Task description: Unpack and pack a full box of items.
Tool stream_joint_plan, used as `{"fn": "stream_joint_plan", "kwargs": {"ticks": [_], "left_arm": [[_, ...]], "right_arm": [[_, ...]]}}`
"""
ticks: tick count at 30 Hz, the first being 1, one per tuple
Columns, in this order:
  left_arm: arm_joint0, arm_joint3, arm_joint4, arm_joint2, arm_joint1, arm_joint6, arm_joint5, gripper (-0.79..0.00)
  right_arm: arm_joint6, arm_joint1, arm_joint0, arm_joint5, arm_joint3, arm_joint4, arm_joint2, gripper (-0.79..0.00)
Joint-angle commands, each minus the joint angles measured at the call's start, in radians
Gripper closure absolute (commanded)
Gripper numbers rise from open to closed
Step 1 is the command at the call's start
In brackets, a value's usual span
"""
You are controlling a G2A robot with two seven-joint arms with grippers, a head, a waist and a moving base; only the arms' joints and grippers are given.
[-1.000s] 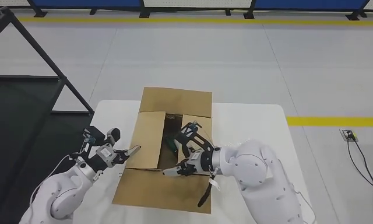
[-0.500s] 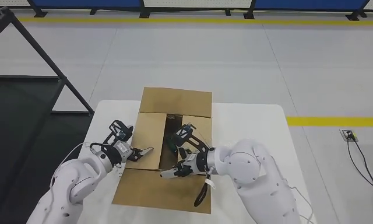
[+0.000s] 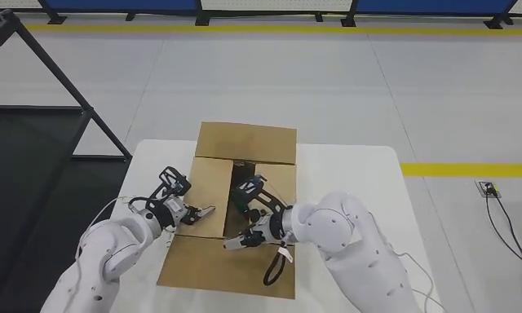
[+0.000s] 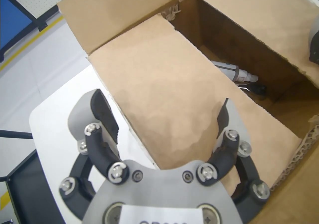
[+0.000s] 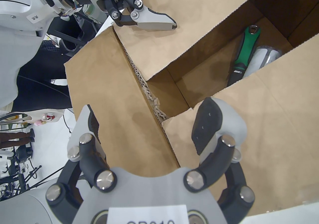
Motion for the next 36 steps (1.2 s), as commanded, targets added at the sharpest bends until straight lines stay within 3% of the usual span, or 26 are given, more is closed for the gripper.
{"fn": "stream_joint_plan", "kwargs": {"ticks": [1,9,17,22,25,28,36], "left_arm": [[-0.001,0.001,0.004,0.002,-0.001,0.0,0.006,-0.785],[0.003,-0.013,-0.01,-0.007,0.0,0.032,-0.003,-0.785],[0.044,-0.064,-0.16,-0.106,0.007,0.153,-0.045,-0.785],[0.089,-0.053,-0.354,-0.218,0.018,0.273,-0.225,-0.785],[0.117,0.009,-0.455,-0.289,0.03,0.293,-0.367,-0.785],[0.148,0.065,-0.498,-0.363,0.044,0.298,-0.486,-0.785],[0.295,0.023,-0.541,-0.476,0.09,0.374,-0.486,-0.785]], "right_arm": [[0.003,0.001,0.006,0.007,0.002,-0.005,-0.006,-0.785],[-0.015,0.008,0.008,0.022,-0.026,0.001,-0.014,-0.785],[-0.103,0.028,-0.05,-0.005,-0.132,0.031,0.059,-0.785],[-0.226,0.037,-0.081,-0.006,-0.152,0.102,0.141,-0.785],[-0.298,0.044,-0.101,0.03,-0.128,0.104,0.193,-0.785],[-0.286,0.048,-0.11,0.013,-0.124,0.135,0.205,-0.785],[-0.286,0.048,-0.11,0.013,-0.124,0.135,0.205,-0.785]]}}
